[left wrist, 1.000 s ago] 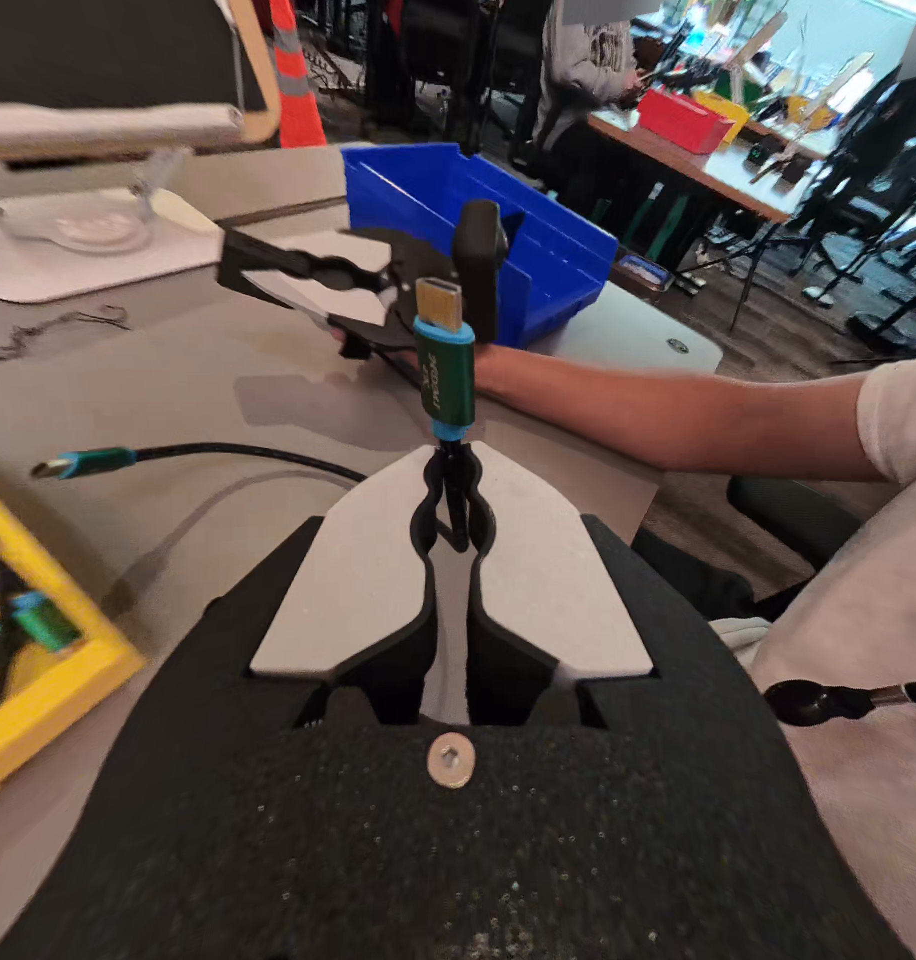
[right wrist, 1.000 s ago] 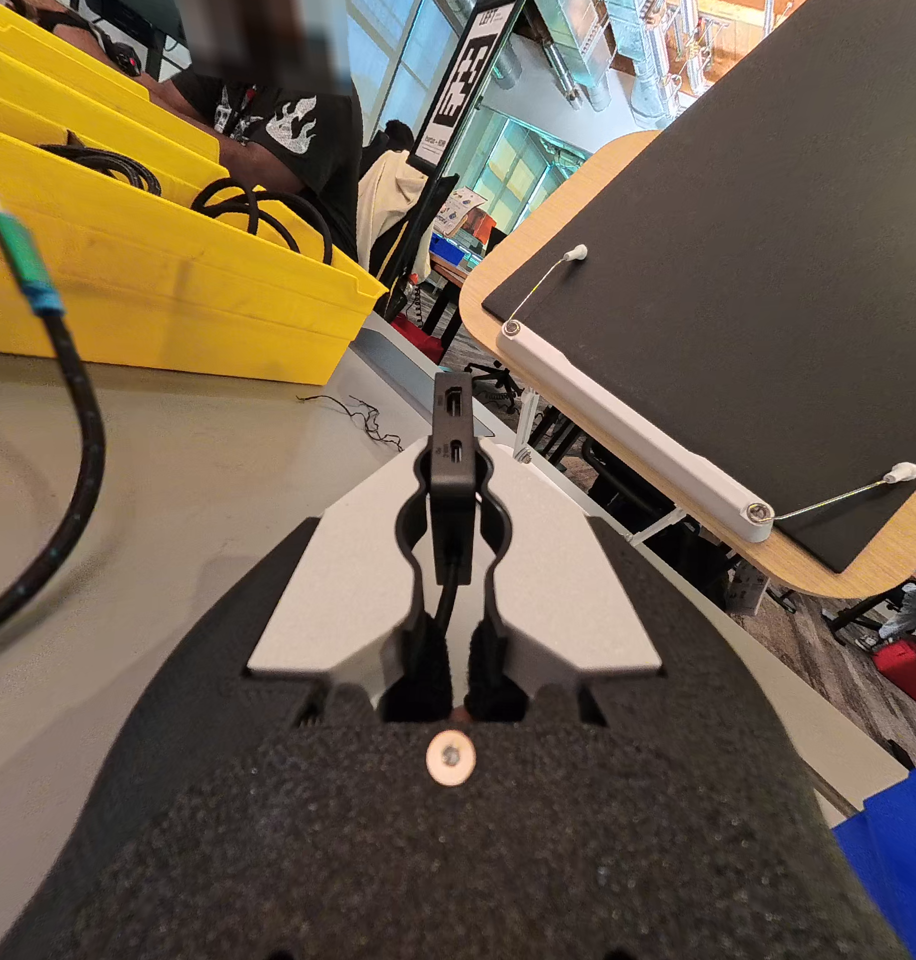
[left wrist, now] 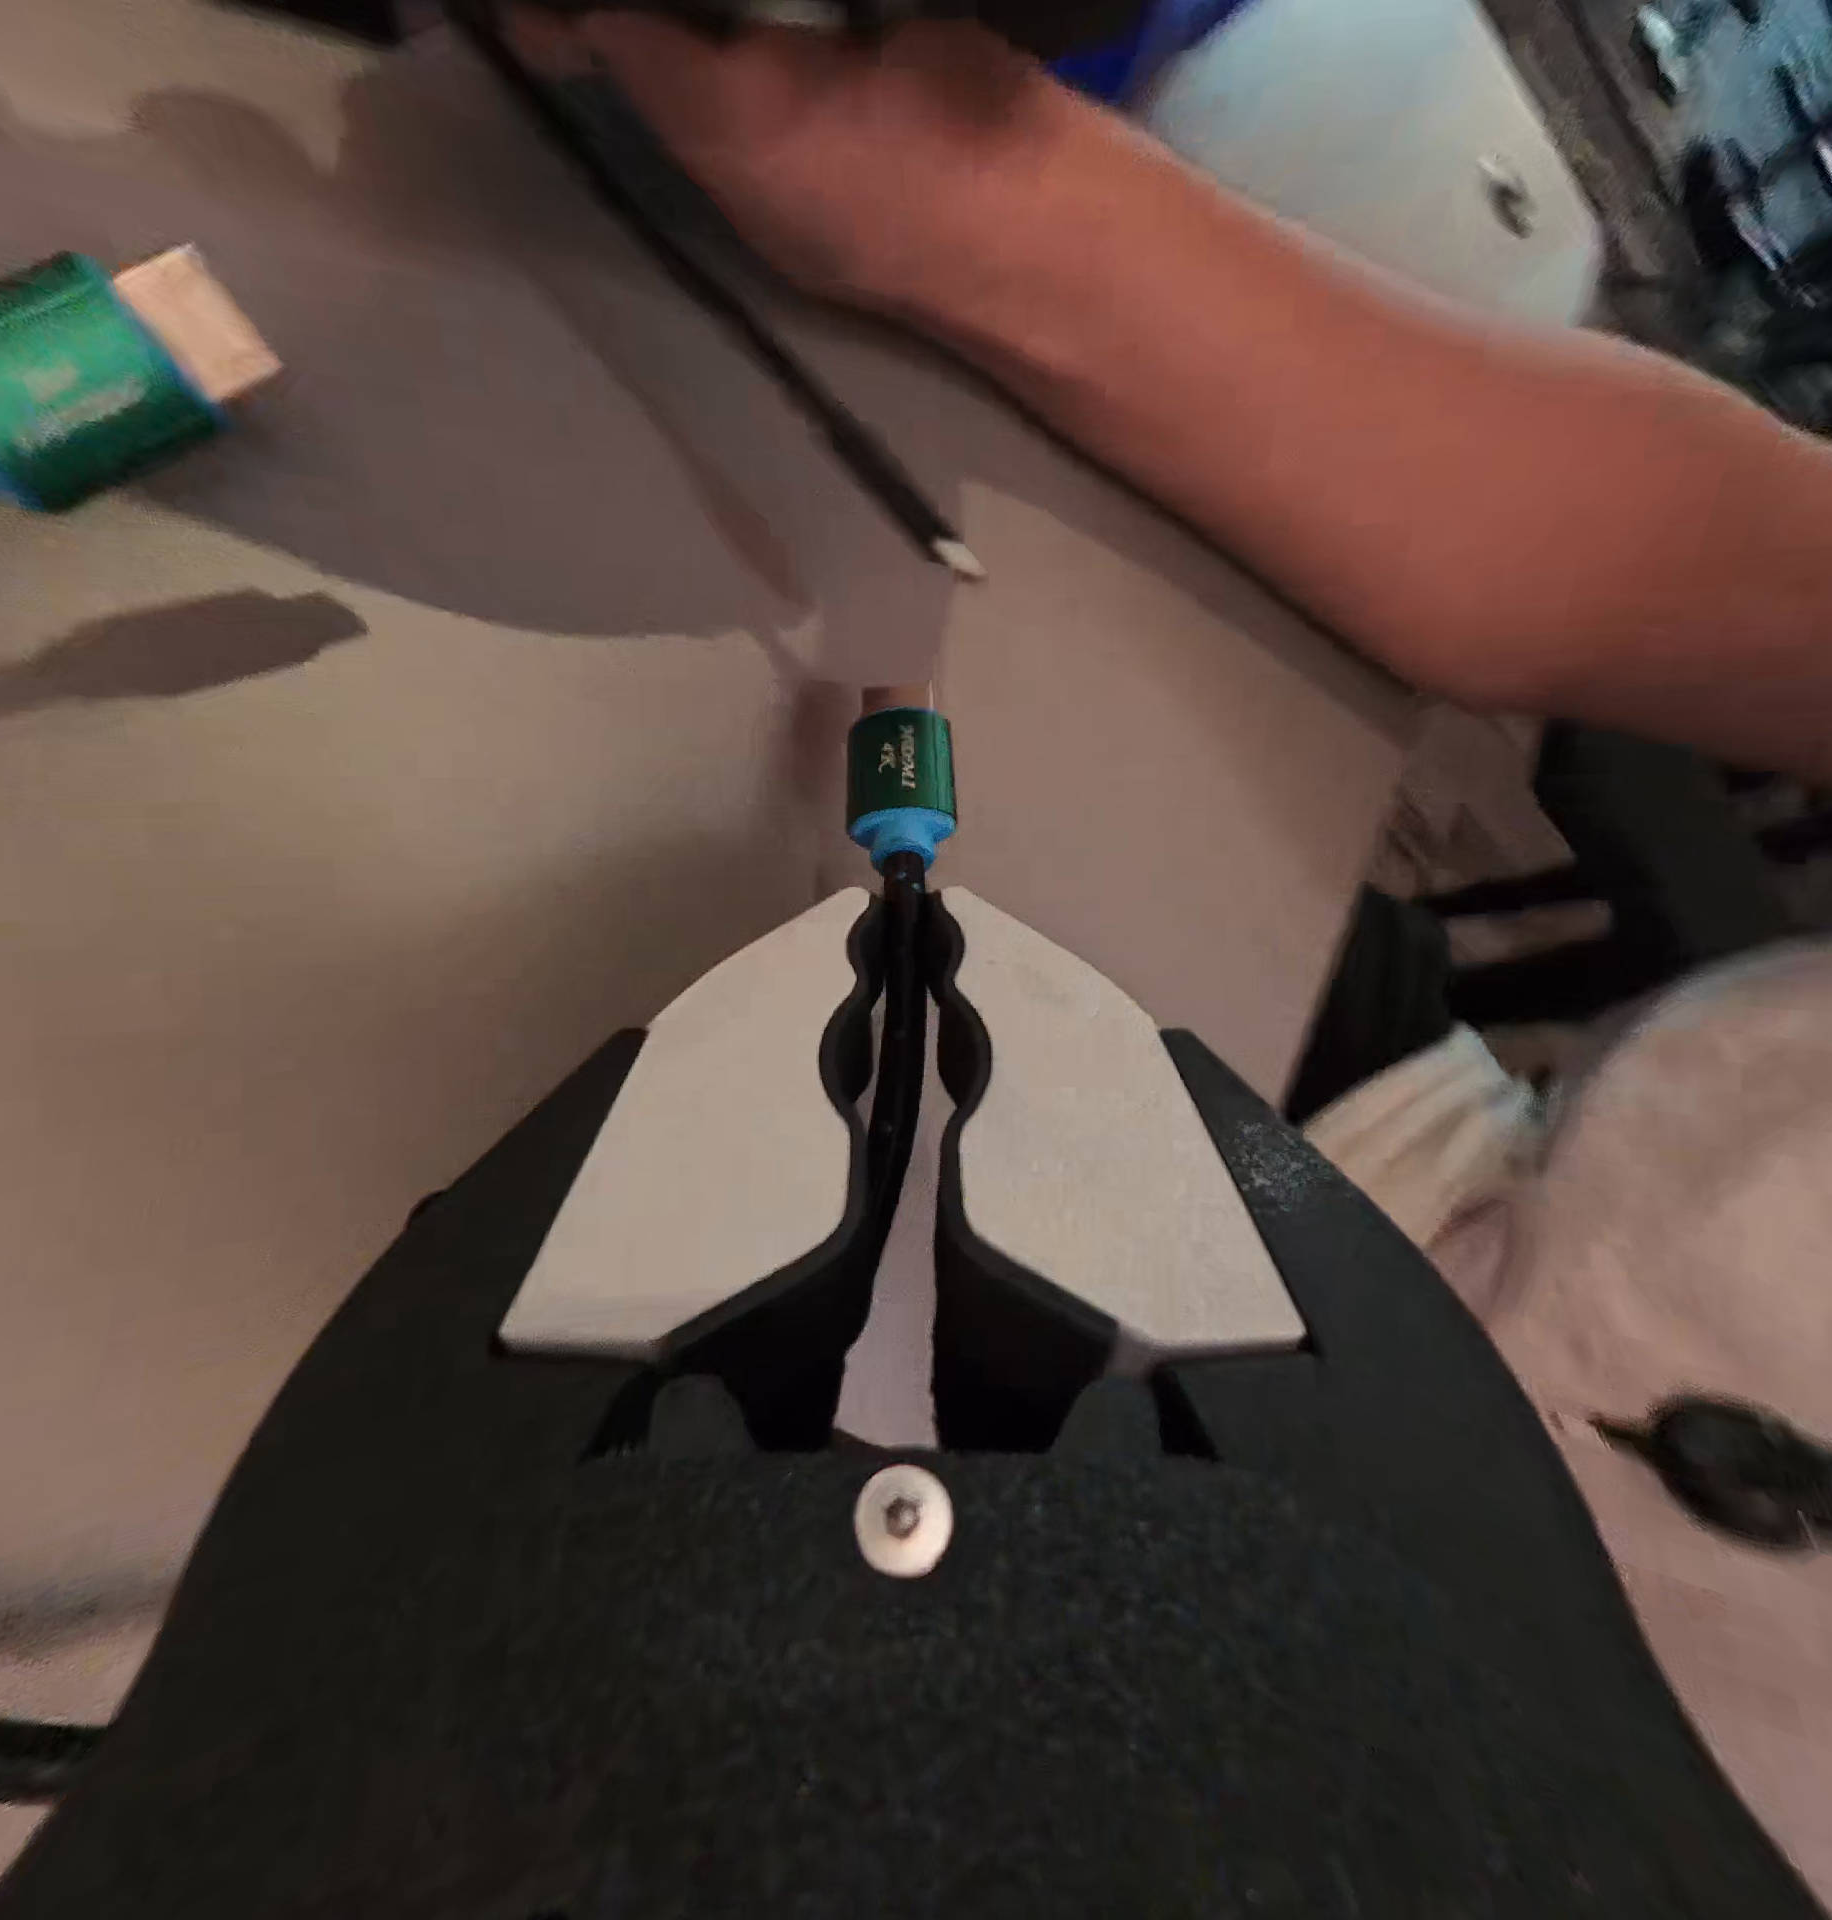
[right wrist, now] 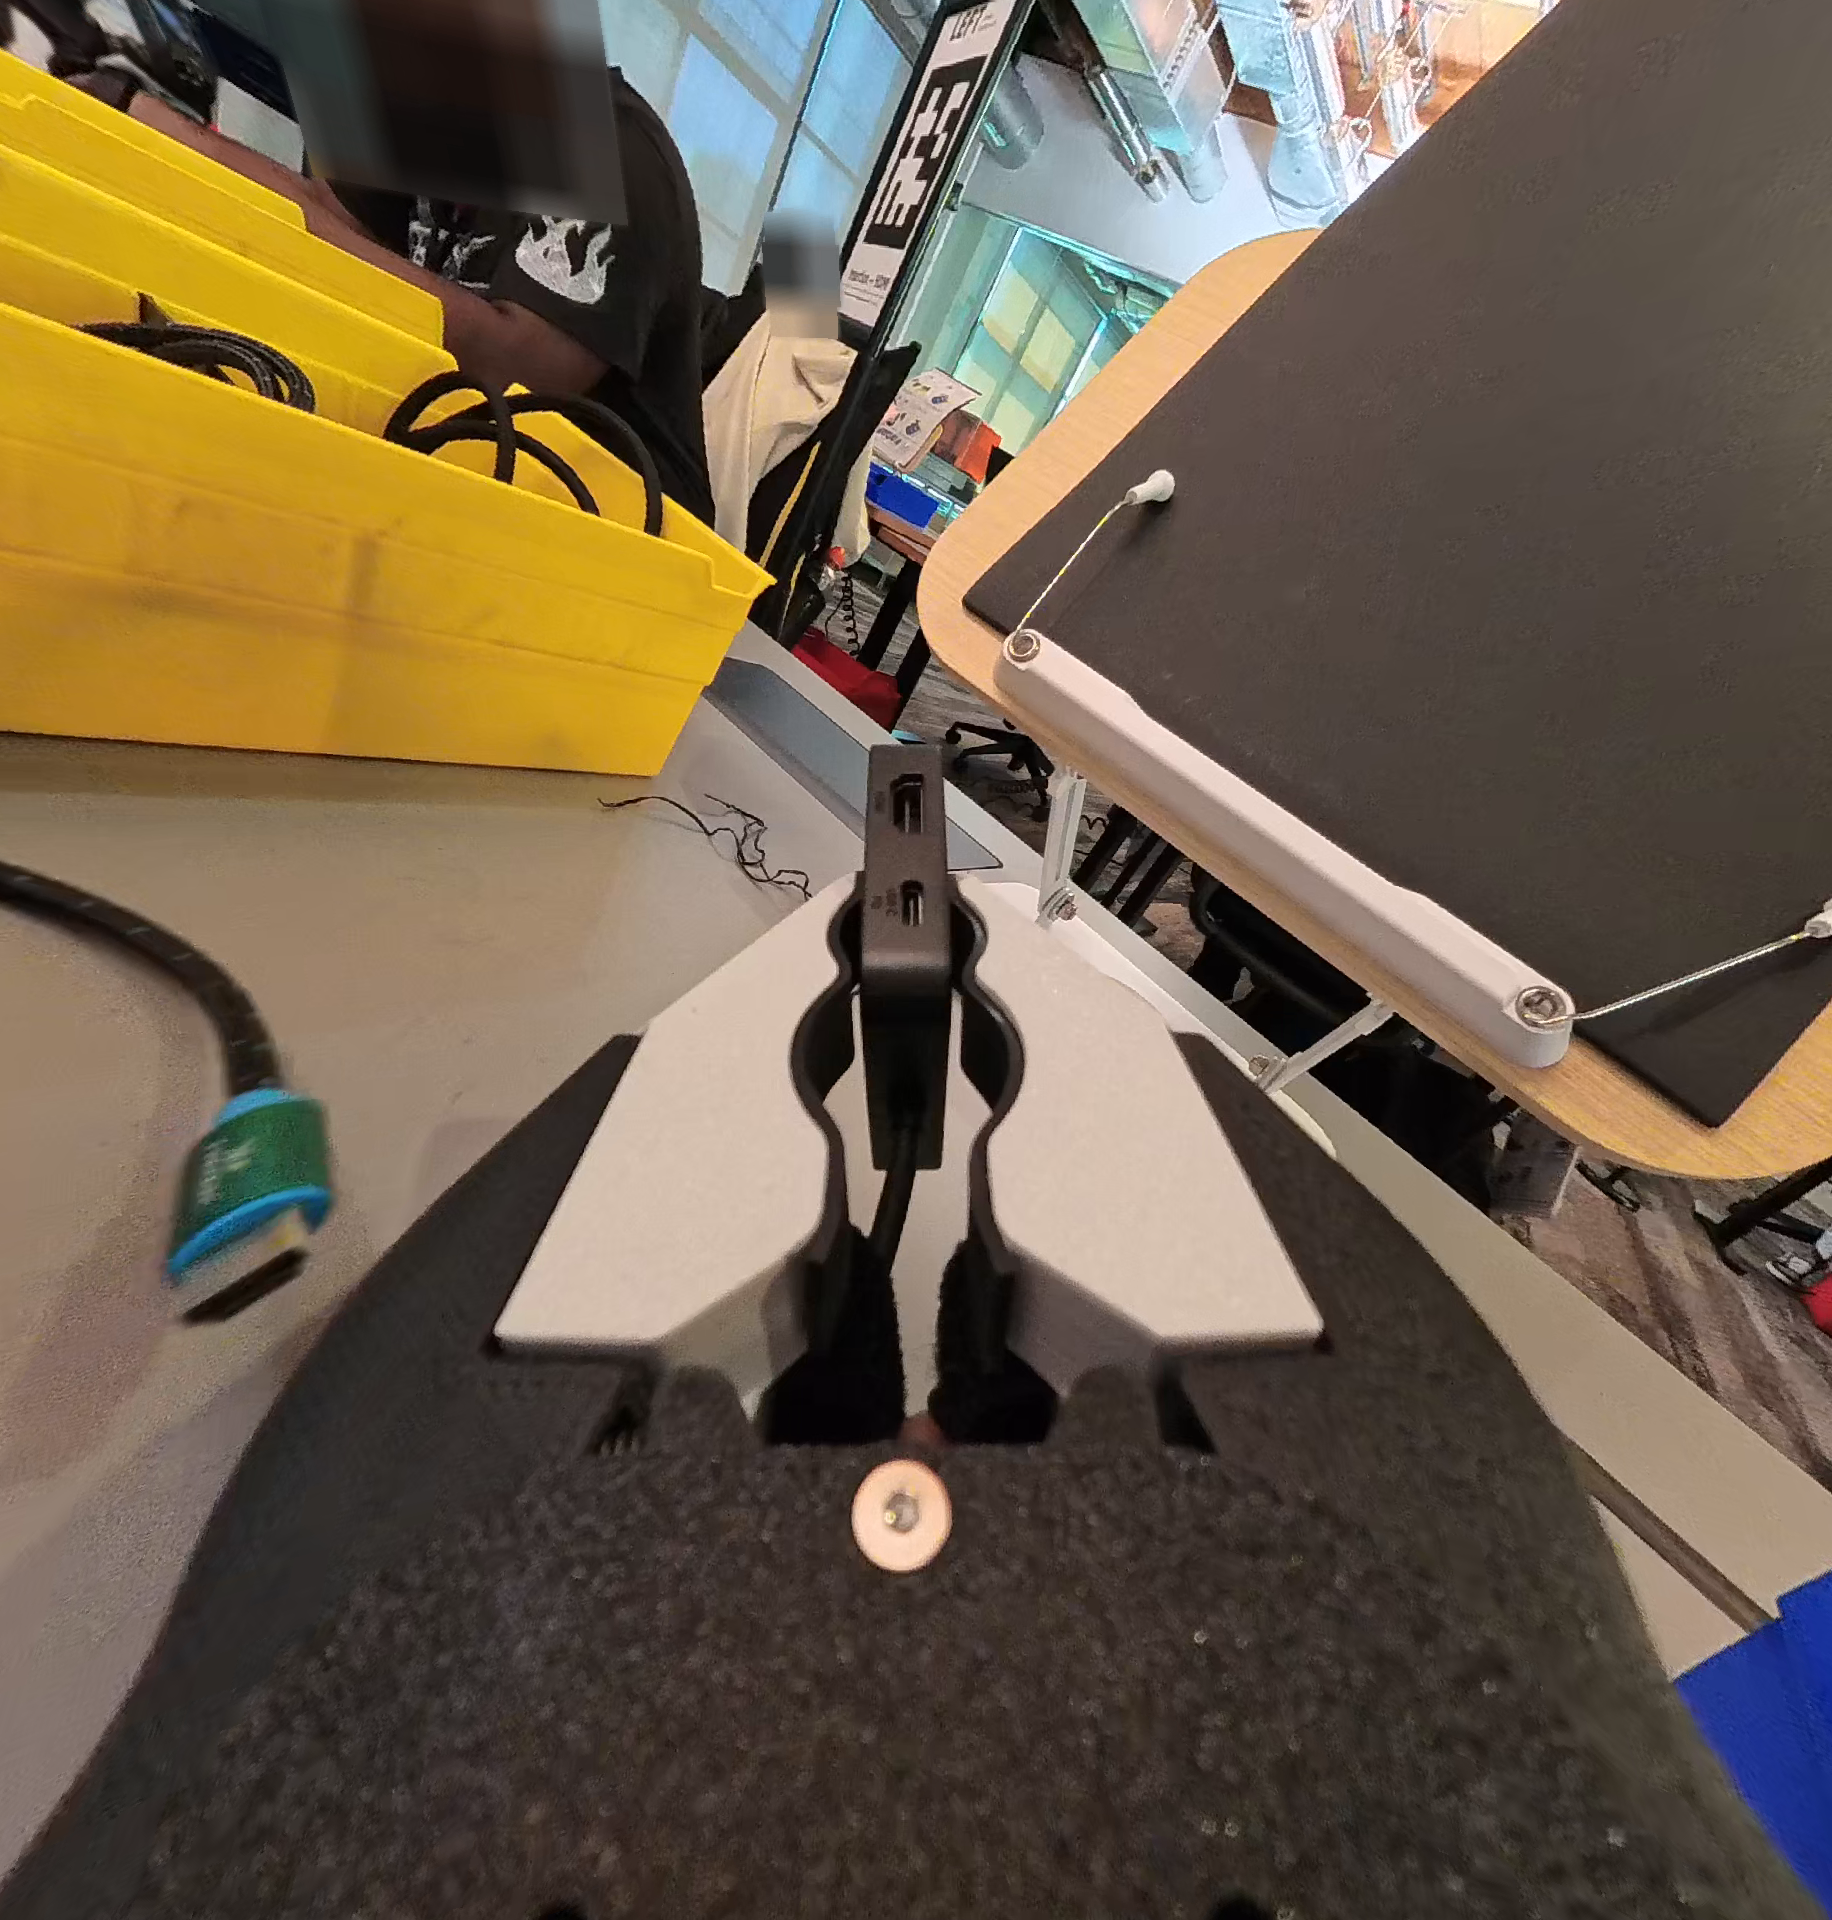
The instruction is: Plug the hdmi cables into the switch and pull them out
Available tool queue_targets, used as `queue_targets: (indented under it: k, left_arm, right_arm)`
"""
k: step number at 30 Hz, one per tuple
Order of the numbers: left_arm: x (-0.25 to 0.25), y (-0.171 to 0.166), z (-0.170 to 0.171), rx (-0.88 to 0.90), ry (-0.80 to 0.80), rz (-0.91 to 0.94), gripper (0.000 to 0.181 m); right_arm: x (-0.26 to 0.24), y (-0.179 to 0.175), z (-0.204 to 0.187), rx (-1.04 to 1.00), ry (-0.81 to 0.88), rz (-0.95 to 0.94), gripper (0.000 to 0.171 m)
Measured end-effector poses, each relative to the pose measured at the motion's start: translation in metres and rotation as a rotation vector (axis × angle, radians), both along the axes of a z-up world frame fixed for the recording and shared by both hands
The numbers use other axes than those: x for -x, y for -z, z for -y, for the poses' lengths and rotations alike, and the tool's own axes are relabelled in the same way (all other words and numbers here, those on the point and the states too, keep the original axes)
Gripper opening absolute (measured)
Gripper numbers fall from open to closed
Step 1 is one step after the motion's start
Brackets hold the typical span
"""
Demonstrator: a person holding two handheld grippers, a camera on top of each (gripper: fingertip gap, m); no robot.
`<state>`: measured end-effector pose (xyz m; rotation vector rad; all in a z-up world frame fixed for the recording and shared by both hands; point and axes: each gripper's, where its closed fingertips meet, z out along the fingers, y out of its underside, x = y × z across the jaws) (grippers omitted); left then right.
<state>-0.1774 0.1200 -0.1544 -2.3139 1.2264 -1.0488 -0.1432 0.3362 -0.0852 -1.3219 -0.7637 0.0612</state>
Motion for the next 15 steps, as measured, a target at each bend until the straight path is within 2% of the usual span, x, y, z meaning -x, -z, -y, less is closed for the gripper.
queue_targets:
  k: [1, 4, 5, 10, 15]
  left_arm:
    - [-0.002, 0.010, -0.009, 0.003, -0.052, -0.027, 0.006]
    - [-0.011, 0.037, -0.017, -0.055, -0.115, -0.081, 0.007]
    - [-0.020, 0.034, -0.015, -0.057, -0.138, -0.034, 0.007]
    - [-0.030, 0.033, -0.017, -0.149, -0.202, -0.032, 0.007]
    - [-0.033, 0.021, -0.015, -0.272, -0.210, 0.043, 0.007]
  right_arm:
    - [0.000, 0.000, 0.000, 0.001, 0.001, -0.002, 0.012]
    - [-0.001, 0.000, 0.000, 0.005, 0.002, -0.008, 0.013]
    - [-0.001, 0.000, 0.000, 0.005, 0.002, -0.008, 0.013]
    - [0.000, 0.001, -0.001, 0.007, -0.003, -0.005, 0.012]
    - [0.001, 0.000, 0.000, 0.003, -0.005, -0.005, 0.012]
